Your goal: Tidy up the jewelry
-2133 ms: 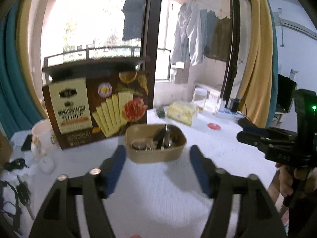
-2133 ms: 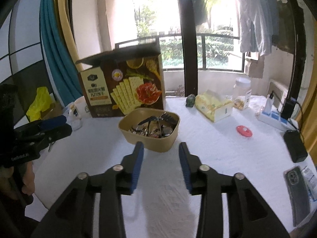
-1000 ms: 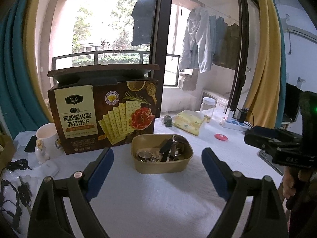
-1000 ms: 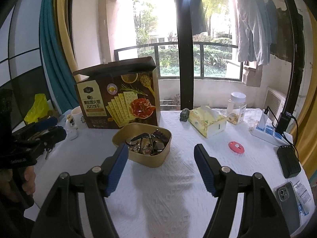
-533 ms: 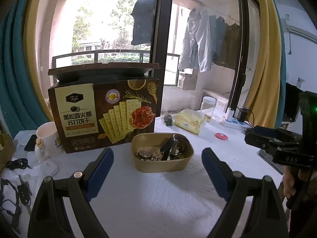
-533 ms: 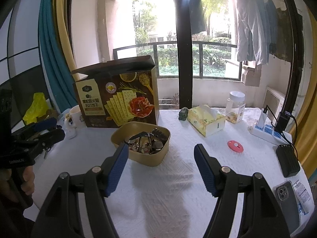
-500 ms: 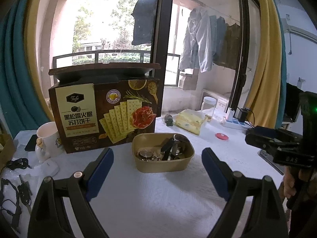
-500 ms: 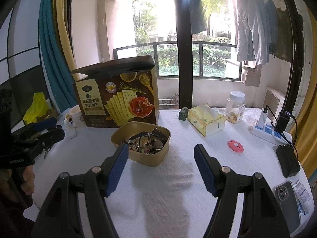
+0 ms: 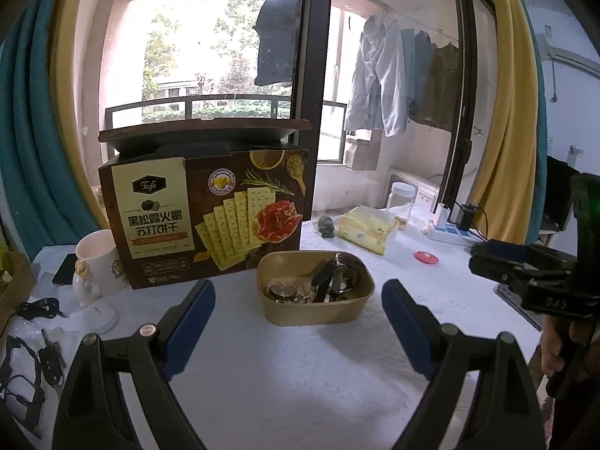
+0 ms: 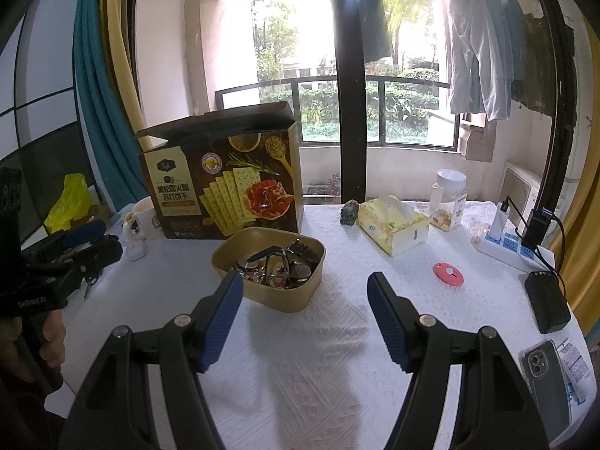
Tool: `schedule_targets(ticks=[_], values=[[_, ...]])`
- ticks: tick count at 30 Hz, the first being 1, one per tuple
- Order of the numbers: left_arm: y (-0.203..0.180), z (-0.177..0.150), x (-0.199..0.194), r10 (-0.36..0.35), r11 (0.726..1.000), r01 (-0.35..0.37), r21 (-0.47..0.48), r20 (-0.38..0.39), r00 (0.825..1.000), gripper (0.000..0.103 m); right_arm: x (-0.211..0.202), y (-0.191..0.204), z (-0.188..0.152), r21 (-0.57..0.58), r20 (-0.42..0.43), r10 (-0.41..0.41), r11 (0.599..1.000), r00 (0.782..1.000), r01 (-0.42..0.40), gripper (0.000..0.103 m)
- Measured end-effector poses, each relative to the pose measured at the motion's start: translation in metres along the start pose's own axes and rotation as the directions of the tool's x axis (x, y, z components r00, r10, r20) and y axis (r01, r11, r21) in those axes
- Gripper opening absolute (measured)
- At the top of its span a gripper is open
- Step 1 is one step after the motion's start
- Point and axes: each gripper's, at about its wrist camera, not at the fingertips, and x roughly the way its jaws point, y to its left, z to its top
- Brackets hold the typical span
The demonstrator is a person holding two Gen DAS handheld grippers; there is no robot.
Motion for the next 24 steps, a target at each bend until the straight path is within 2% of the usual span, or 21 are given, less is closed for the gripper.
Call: schedule_targets(ticks=[9, 24], values=[[-0.0013, -0.0008, -0.0012, 0.020, 1.000, -0.020, 0.020, -0.003, 1.000, 0.090, 0.0010, 0.0012, -0.0001, -0.001, -0.002, 0.001, 1.000, 1.000, -0.001, 0.067], [-0.0005, -0.0014, 0.0012, 0.008, 1.000, -0.008, 0.013, -0.011, 1.000, 0.090, 0.0050, 0.0007, 0.0005, 0.005, -0.013, -0.004, 1.000, 1.000, 0.004, 0.067]])
